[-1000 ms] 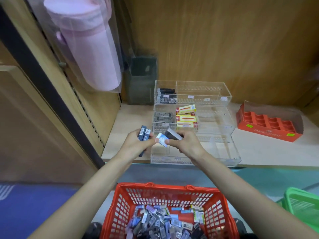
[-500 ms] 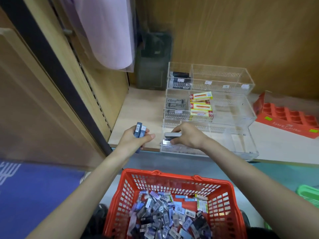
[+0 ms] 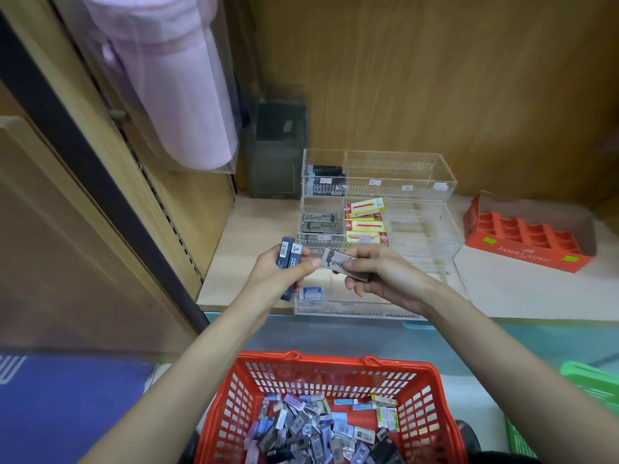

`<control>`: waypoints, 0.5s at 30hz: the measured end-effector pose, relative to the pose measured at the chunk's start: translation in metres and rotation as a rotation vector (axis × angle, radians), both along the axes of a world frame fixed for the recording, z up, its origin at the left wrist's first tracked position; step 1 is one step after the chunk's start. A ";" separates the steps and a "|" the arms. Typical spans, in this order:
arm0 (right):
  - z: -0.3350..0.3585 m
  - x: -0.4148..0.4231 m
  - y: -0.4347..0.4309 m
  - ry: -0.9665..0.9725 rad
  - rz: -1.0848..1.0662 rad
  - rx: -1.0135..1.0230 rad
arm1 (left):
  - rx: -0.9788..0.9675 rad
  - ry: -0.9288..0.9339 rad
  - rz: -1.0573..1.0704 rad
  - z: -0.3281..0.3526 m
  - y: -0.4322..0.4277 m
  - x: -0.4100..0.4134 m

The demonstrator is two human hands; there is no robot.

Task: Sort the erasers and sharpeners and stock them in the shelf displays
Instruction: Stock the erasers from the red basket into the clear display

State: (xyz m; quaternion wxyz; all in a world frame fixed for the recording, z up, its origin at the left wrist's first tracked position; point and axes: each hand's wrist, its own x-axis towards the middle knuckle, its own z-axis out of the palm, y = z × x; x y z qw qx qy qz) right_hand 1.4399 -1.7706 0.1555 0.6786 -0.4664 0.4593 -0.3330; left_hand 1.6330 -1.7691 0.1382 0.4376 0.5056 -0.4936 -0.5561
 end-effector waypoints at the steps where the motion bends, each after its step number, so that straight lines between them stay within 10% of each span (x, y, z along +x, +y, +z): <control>1: 0.001 -0.001 0.001 -0.010 0.000 -0.009 | -0.008 0.008 0.017 0.002 -0.001 -0.001; 9: 0.000 0.009 -0.002 0.031 -0.126 -0.161 | 0.031 0.017 0.027 0.011 -0.012 0.000; 15: -0.013 0.012 -0.031 0.694 -0.168 -0.735 | 0.050 0.037 0.107 0.019 -0.042 0.000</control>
